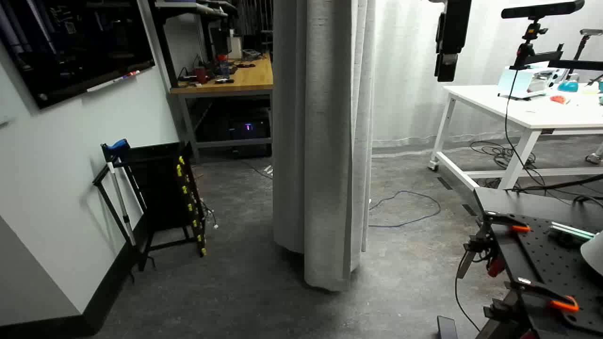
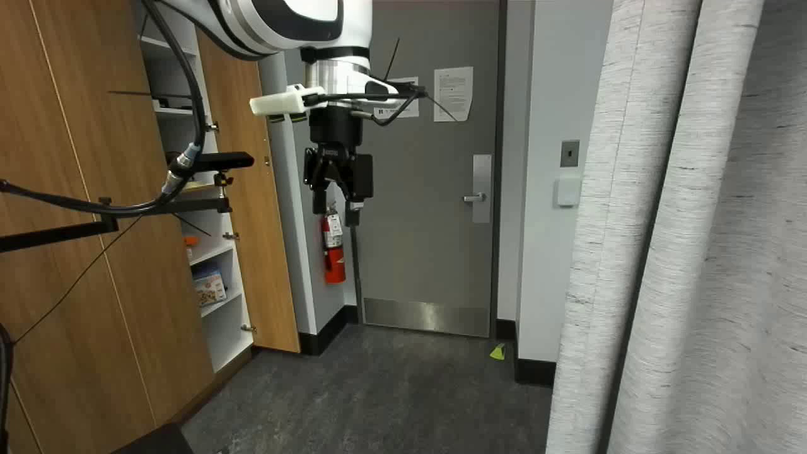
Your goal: Move the curtains to the left
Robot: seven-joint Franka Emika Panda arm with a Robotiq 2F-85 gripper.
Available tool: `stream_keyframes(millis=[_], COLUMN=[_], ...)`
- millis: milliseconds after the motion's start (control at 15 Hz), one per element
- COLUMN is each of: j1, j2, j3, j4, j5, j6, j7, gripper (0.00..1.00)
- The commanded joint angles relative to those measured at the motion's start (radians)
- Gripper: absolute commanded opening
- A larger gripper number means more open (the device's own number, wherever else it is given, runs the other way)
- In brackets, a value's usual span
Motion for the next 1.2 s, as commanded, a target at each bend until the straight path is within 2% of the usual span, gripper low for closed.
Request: stream_keyframes(millis=[0,1133], j1=[-0.003,-0.003], j2=[0.001,0.012], j3=[0.003,0.004], j4=[0.002,0.002], j5=[0.001,0.005], j6=[-0.002,-0.004], j7=[-0.001,0.005], gripper=[1.00,1.00])
